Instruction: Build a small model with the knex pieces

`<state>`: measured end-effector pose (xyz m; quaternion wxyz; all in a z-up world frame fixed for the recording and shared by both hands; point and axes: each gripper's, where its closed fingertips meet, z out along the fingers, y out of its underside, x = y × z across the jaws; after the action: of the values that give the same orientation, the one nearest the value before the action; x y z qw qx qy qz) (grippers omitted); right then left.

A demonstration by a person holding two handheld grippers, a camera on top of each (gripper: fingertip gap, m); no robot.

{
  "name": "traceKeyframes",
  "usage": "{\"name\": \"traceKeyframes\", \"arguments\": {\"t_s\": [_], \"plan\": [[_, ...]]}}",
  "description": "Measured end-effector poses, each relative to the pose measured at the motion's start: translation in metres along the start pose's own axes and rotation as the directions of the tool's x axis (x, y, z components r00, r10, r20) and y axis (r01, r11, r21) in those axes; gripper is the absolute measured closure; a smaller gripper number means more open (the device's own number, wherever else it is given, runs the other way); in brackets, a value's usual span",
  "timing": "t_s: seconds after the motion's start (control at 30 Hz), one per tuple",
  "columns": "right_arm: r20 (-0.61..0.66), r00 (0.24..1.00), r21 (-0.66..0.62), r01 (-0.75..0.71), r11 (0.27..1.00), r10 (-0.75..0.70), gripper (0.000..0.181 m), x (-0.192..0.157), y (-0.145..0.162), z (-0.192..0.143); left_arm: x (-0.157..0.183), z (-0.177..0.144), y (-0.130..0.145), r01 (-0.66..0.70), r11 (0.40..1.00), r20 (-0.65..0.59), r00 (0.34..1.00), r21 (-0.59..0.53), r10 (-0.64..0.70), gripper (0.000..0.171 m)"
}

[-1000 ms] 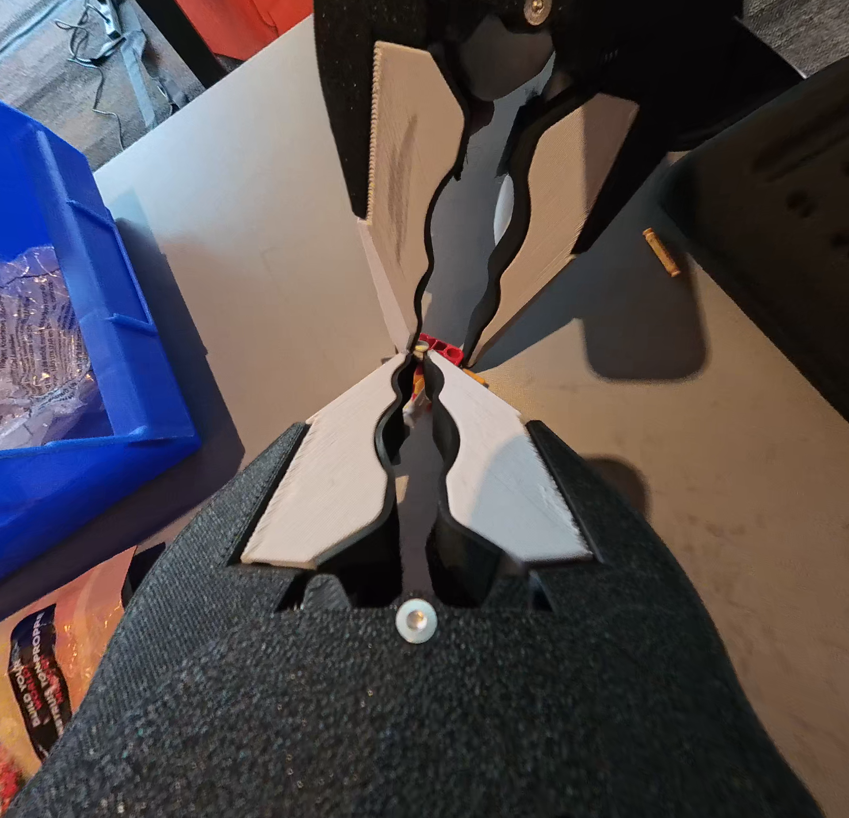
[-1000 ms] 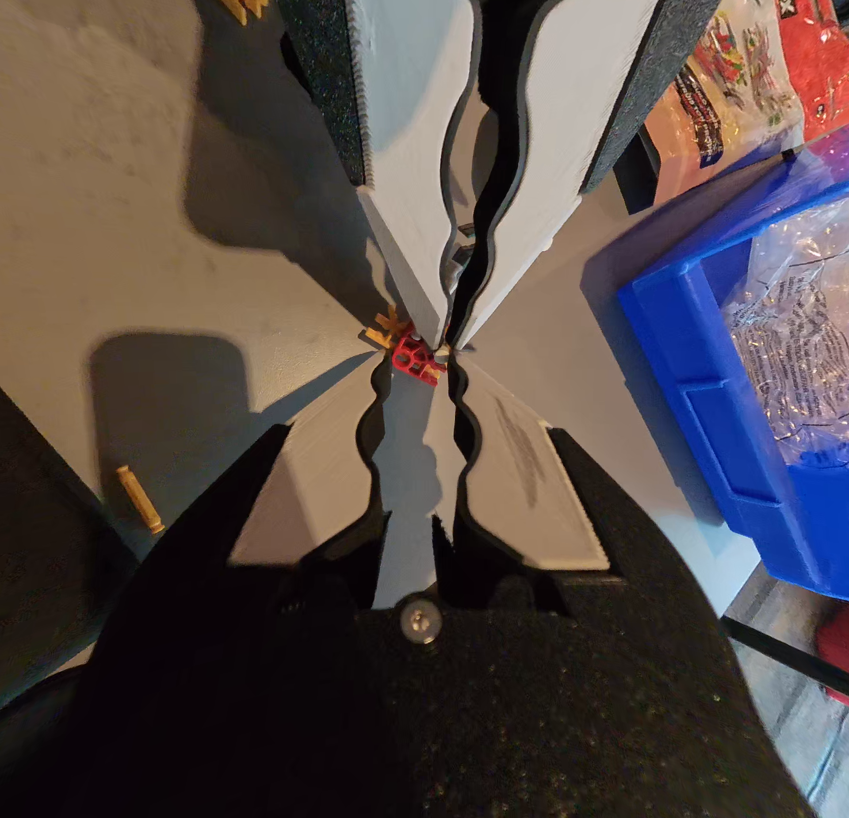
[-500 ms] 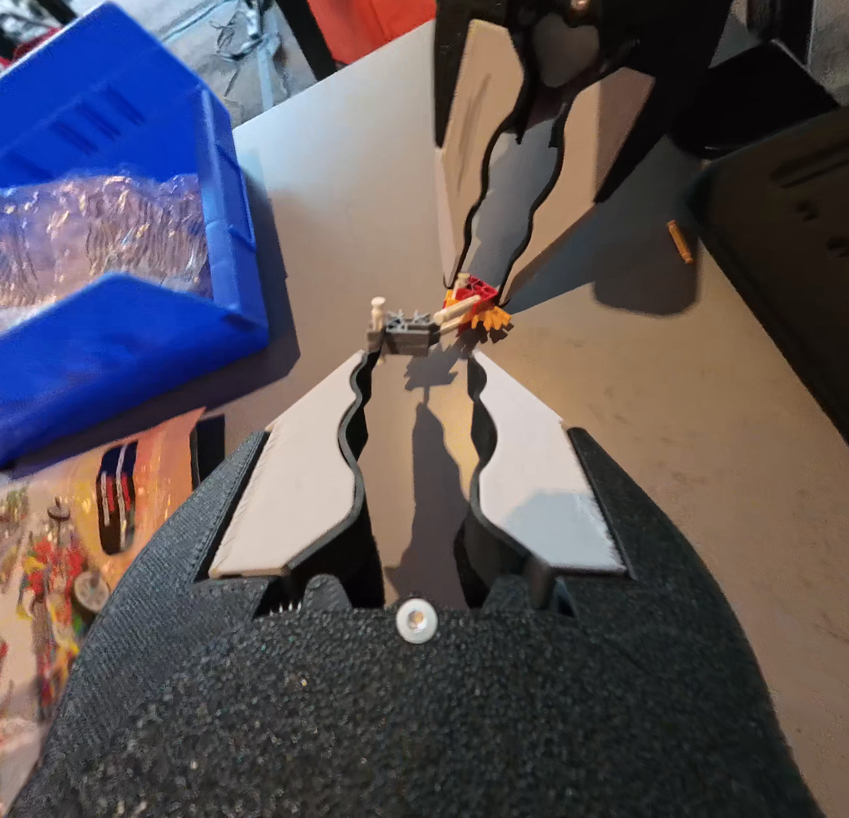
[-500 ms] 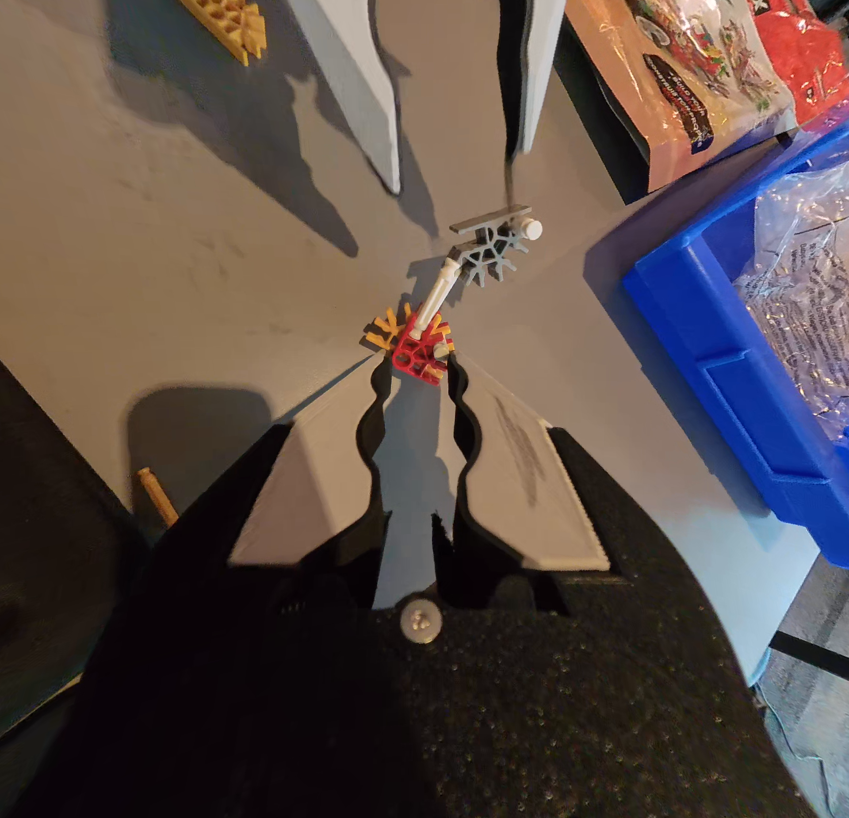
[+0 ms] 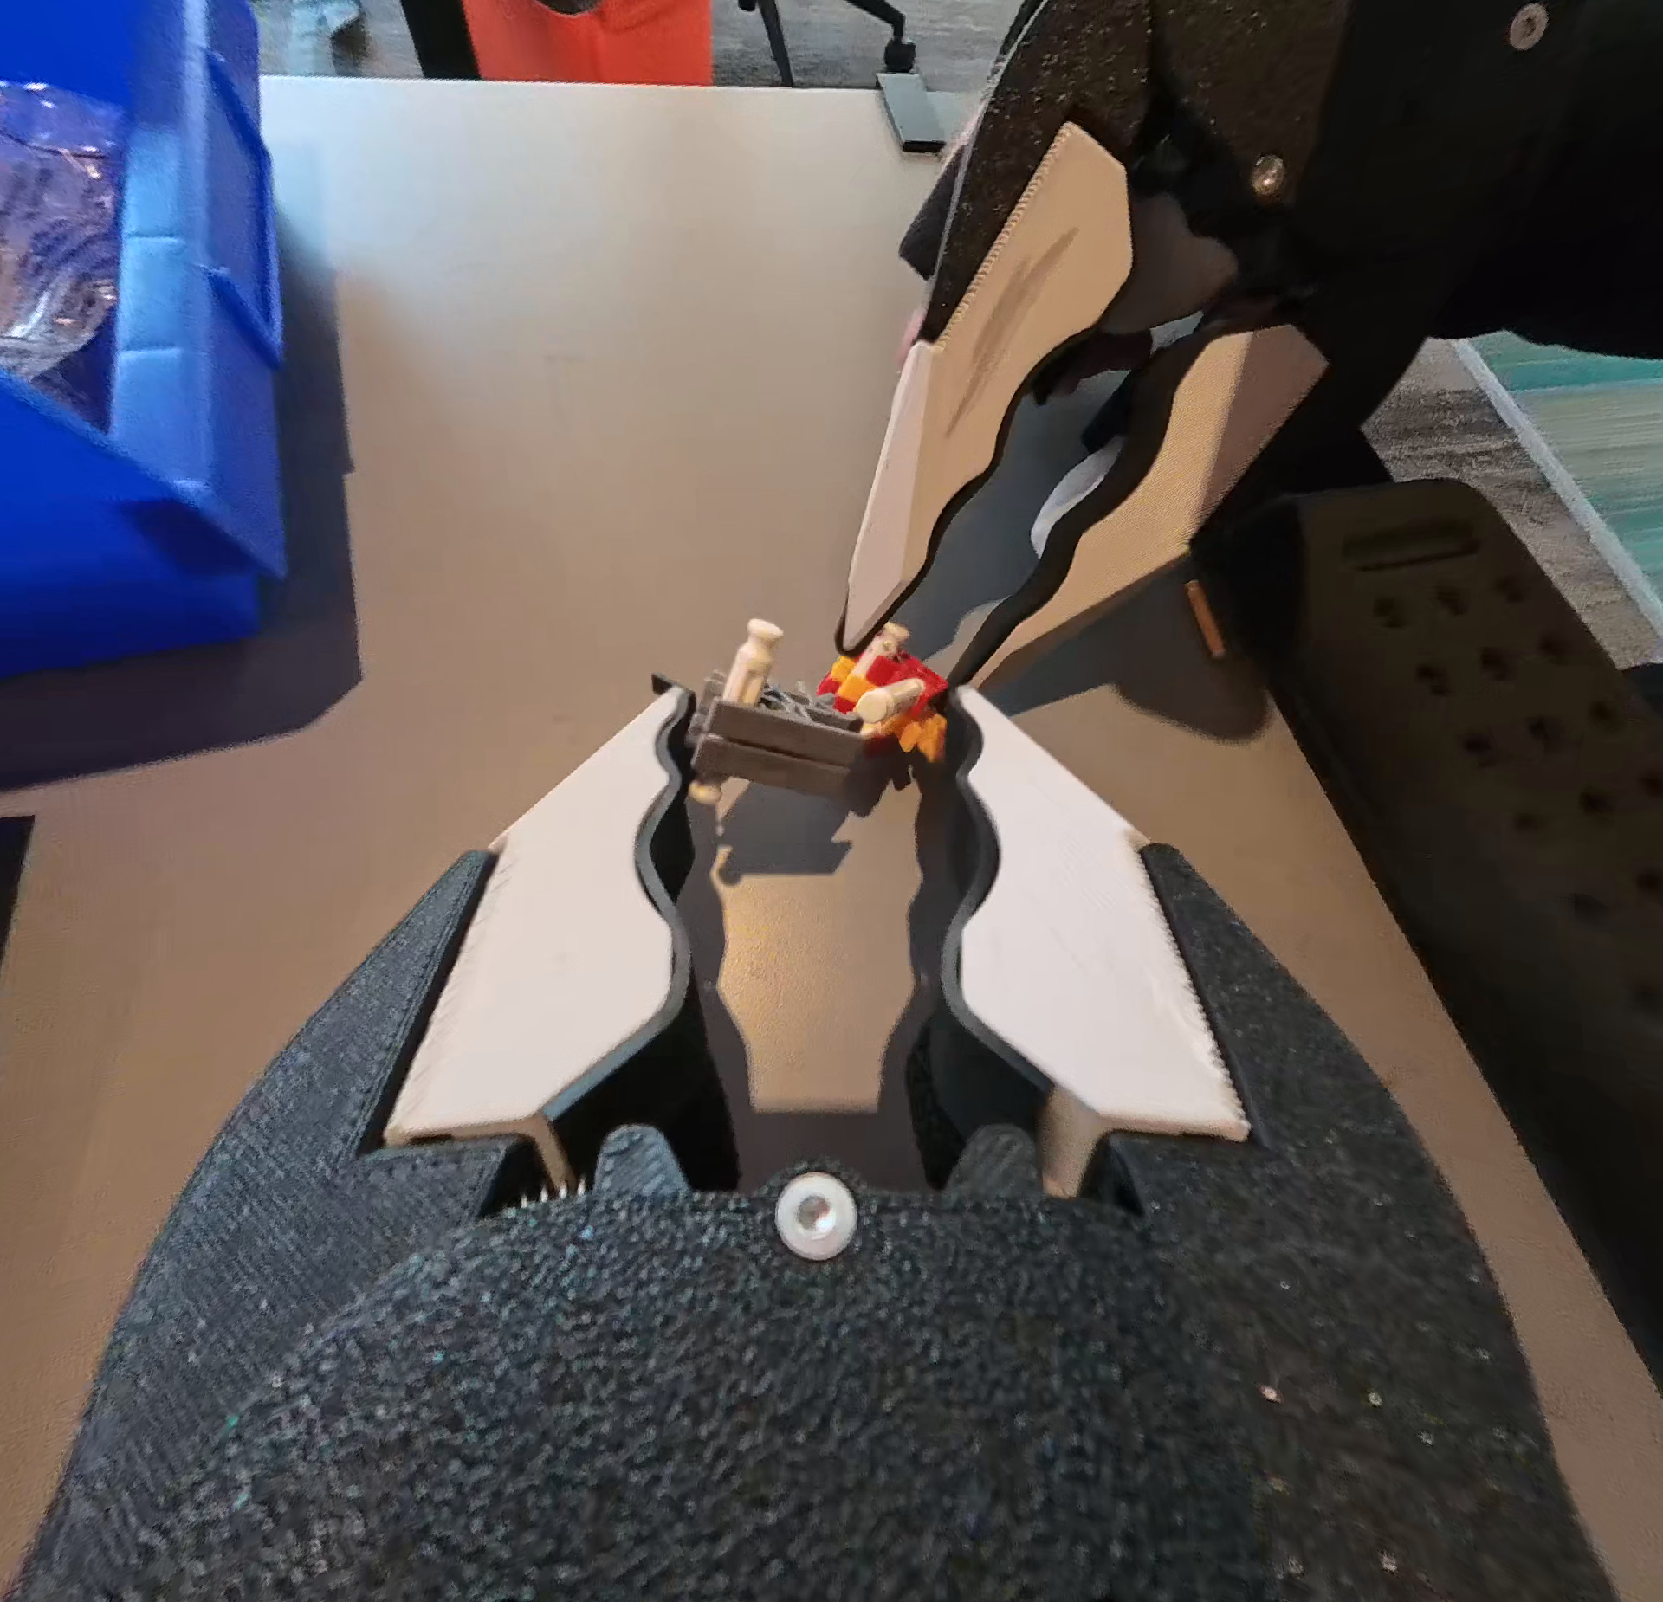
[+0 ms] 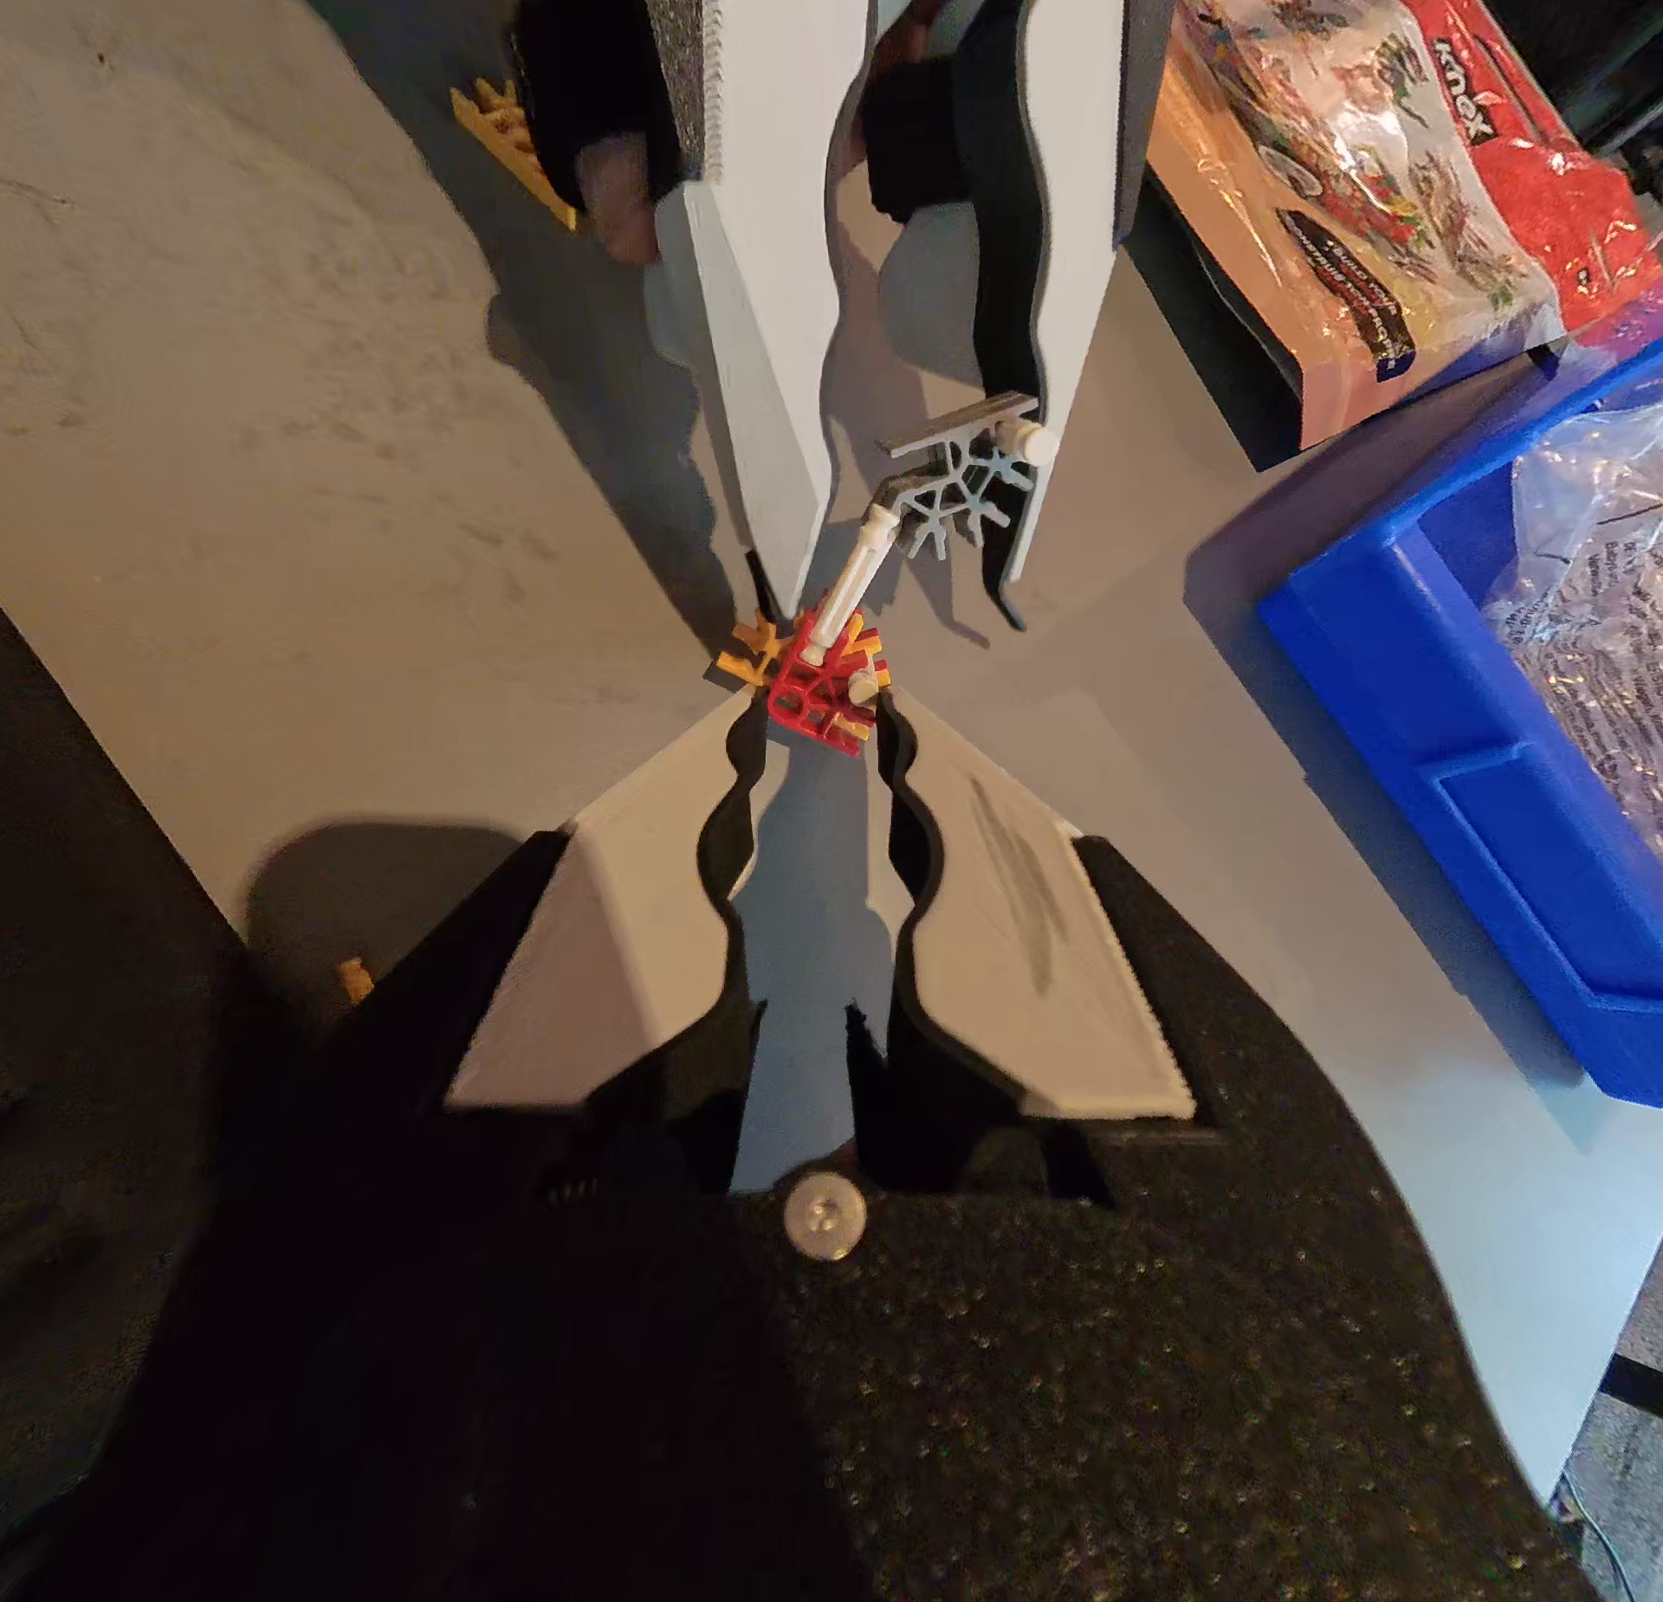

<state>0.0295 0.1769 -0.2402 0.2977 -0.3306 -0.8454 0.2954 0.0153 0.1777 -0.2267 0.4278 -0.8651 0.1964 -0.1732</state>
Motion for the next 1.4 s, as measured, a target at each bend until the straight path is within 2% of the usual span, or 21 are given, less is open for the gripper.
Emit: {"name": "traceKeyframes", "arguments": {"t_s": [0.4, 0.57, 0.8, 0.87, 1.1, 1.4], "plan": [[-0.079, 0.994, -0.039, 0.07, 0.997, -0.073, 0.157, 0.004, 0.003, 0.0, -0.004, 0.0, -0.001, -0.028, 1.0, 0.015, 0.999, 0.005, 0.028, 0.128], [-0.158, 0.977, -0.078, 0.131, 0.988, -0.142, 0.148, 0.01, 0.002, -0.001, -0.005, -0.002, 0.0, -0.04, 0.999, 0.014, 0.999, 0.004, 0.04, 0.134], [-0.237, 0.908, -0.146, 0.317, 0.937, -0.344, 0.151, 0.011, -0.002, -0.002, -0.007, -0.002, -0.001, -0.037, 0.999, 0.015, 0.999, 0.008, 0.037, 0.135], [-0.242, 0.886, -0.171, 0.363, 0.916, -0.396, 0.155, 0.009, -0.002, -0.001, -0.007, -0.002, -0.002, -0.039, 0.999, 0.018, 0.999, 0.012, 0.039, 0.135], [-0.197, 0.903, -0.184, 0.349, 0.919, -0.382, 0.157, 0.009, 0.0, 0.001, -0.002, 0.001, -0.004, -0.071, 0.997, 0.016, 0.997, 0.004, 0.07, 0.14], [-0.17, 0.874, -0.265, 0.403, 0.876, -0.454, 0.157, 0.01, 0.001, 0.003, -0.002, 0.002, -0.005, -0.095, 0.995, 0.036, 0.995, -0.006, 0.095, 0.141]]}}
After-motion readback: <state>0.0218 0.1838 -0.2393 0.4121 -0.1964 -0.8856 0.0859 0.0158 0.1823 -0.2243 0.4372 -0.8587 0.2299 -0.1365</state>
